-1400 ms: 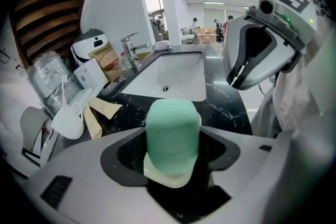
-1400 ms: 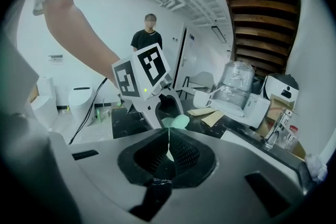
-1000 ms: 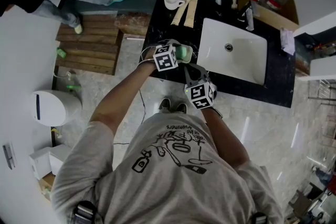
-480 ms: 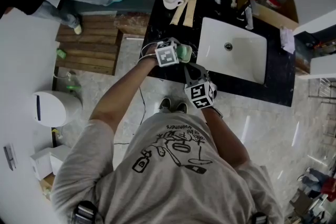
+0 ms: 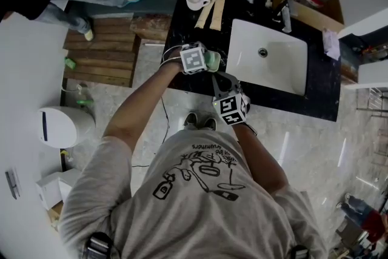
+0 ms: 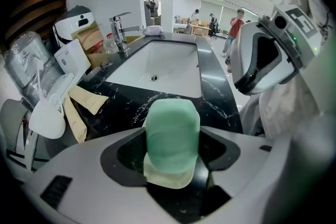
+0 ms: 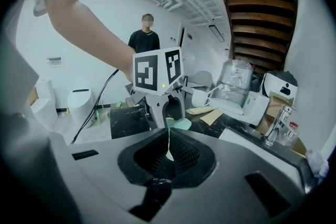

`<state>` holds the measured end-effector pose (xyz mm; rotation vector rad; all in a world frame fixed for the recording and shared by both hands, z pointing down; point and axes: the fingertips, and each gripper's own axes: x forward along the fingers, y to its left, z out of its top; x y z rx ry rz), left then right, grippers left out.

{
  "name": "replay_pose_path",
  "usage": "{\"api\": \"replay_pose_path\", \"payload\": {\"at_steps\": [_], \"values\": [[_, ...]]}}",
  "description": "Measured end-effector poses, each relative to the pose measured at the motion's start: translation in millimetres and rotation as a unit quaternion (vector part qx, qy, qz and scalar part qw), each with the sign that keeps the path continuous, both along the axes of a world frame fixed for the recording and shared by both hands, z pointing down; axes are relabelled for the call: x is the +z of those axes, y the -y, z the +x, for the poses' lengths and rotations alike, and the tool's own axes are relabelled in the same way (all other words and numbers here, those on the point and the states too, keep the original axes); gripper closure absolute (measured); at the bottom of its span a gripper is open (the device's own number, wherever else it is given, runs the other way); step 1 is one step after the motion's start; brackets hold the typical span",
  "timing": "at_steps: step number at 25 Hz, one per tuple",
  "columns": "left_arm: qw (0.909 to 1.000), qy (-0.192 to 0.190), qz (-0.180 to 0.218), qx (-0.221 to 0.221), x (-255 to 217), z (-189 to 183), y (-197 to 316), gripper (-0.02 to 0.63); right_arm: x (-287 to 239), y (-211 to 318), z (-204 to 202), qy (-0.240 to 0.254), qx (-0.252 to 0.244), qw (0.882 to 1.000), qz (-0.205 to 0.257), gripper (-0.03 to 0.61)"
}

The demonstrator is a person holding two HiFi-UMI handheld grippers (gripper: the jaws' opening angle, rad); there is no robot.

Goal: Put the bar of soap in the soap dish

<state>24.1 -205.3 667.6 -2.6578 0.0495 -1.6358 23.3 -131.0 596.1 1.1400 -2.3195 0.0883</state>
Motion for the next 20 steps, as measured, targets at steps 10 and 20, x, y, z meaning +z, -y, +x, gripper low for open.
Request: {"api": "replay_pose_path", "payload": {"at_steps": [10, 20], "values": [[0.9999, 0.000, -0.011, 0.002, 2.5, 0.7, -0.6, 0.333, 1.6, 1.4, 1.4, 0.002, 0.000, 1.000, 0.000, 0.555], [0.9999, -0.002, -0.015, 0.008, 2.2, 1.7, -2.1, 0.333, 2.8, 1.3, 1.2, 0.002, 0.002, 1.000, -0.003, 0.555]]}}
